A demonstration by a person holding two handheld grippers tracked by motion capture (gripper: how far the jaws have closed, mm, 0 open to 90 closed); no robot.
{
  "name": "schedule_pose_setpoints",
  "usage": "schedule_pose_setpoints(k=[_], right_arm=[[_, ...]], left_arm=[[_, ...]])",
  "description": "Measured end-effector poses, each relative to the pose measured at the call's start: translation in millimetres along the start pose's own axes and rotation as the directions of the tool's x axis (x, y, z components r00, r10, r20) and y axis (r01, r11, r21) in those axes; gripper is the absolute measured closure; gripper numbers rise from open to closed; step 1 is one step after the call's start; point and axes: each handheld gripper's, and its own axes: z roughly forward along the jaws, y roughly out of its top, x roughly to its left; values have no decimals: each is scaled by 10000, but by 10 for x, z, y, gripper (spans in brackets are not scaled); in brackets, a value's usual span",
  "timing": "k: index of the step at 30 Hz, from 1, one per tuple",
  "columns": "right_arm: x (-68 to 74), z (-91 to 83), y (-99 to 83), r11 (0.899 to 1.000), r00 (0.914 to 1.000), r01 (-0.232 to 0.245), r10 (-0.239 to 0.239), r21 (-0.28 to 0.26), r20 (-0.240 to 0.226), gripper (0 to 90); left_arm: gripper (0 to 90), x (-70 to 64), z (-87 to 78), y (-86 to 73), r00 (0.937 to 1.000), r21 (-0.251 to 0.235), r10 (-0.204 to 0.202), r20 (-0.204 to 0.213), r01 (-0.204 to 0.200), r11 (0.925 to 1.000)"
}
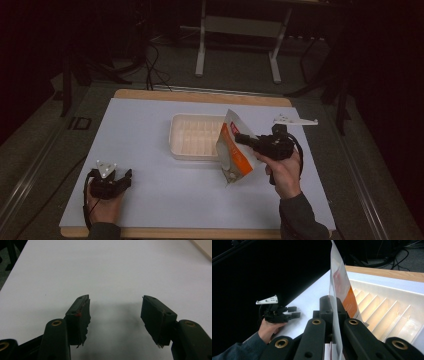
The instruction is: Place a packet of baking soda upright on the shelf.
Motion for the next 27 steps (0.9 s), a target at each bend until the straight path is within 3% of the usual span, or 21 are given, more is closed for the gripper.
schedule_pose_setpoints(k=[27], right_arm=[[-119, 186, 150, 9978, 9982, -466, 483, -472, 352, 900]], left_arm=[[403, 5, -2, 0, 10000, -19, -21, 32, 21, 10000]])
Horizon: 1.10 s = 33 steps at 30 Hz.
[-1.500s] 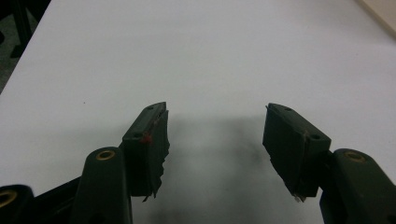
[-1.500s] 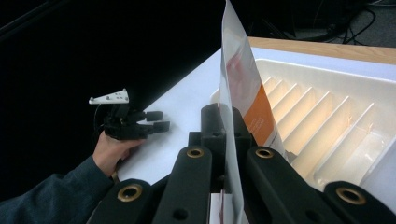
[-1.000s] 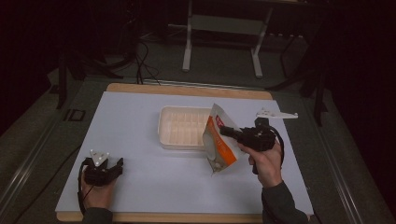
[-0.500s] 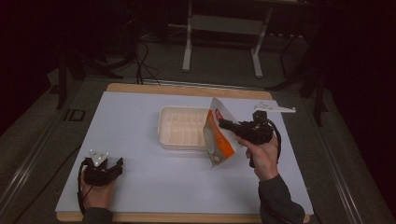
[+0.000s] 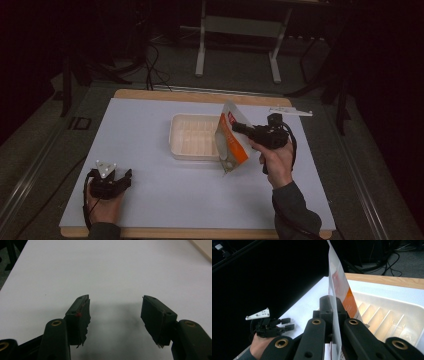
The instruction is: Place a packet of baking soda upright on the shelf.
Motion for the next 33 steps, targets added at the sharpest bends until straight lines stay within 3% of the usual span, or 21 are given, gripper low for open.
schedule_pose_setpoints(k=[23, 29, 33], right_arm=[[-63, 215, 77, 9999, 9989, -52, 58, -131, 457, 900], [-69, 301, 127, 9999, 9940, 139, -133, -51, 1090, 900], [-106, 352, 145, 9999, 9912, -4, 22, -142, 1324, 900]], left_arm=[[402, 1, 1, 0, 10000, -2, -18, -1, 18, 10000], [398, 2, 4, 1, 10000, 27, -31, 7, 31, 10000], [399, 1, 2, 0, 10000, 10, -20, 1, 20, 10000]])
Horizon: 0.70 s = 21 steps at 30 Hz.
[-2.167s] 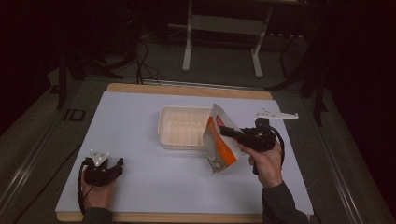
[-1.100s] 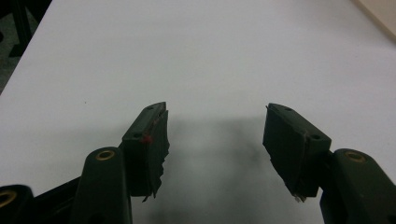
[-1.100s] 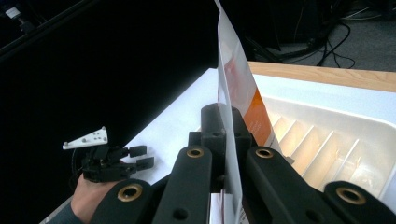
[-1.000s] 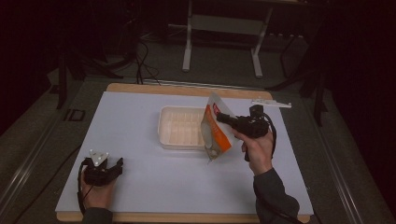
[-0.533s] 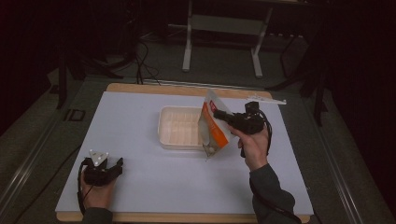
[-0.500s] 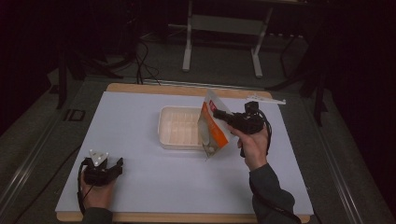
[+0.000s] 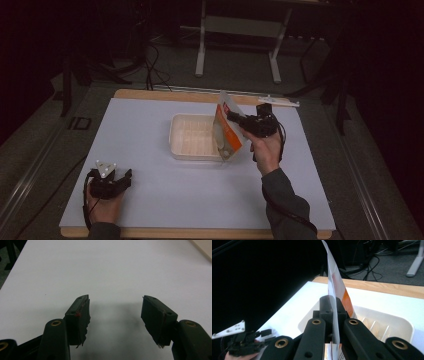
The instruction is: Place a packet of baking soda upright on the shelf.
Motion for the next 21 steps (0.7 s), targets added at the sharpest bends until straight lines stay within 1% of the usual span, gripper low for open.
schedule_pose_setpoints(k=[6, 13, 15, 21], right_arm=[[-65, 72, 20, 9995, 9989, -277, 283, -171, 363, 900], [-115, 118, 48, 9968, 9959, -662, 688, -448, 592, 900], [-120, 126, 51, 9964, 9955, -701, 729, -476, 598, 900], [-108, 190, 82, 9955, 9936, -667, 724, -674, 870, 900]], left_arm=[[399, 2, 1, 0, 10000, 4, -1, 12, 1, 10000], [399, -1, 1, 1, 10000, 16, 10, 8, -10, 10000], [399, 0, 1, 1, 10000, 34, 14, 0, -14, 10000], [399, 1, 2, 1, 10000, 29, 10, 19, -10, 10000]])
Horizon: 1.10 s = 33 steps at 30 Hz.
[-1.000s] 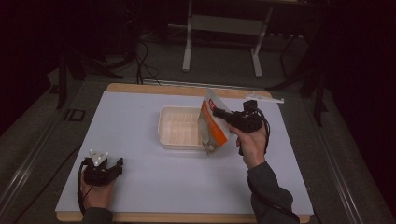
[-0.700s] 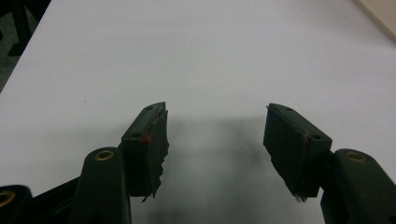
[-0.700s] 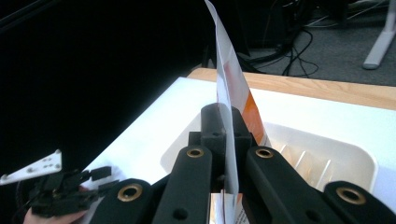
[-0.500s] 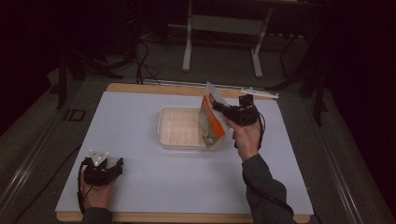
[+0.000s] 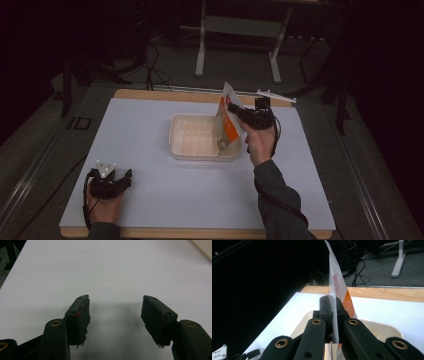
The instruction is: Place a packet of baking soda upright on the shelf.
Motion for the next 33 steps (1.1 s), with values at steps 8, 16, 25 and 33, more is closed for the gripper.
schedule_pose_setpoints(k=[8, 16, 25, 33], right_arm=[[2, 69, -23, 9997, 9998, -57, 62, -227, 199, 900], [16, 87, -41, 9992, 9996, 78, -67, -388, 270, 900], [45, 121, -82, 9974, 9990, 325, -304, -643, 333, 900], [51, 149, -147, 9973, 9977, 495, -468, -545, 497, 900]], left_arm=[[399, 1, -1, -1, 10000, -12, -4, 14, 4, 10000], [399, -1, -1, 0, 10000, 5, -7, 7, 7, 10000], [399, 0, -1, -1, 10000, -15, -4, 29, 4, 10000], [398, -2, -1, -1, 10000, -7, 1, 7, -1, 10000]])
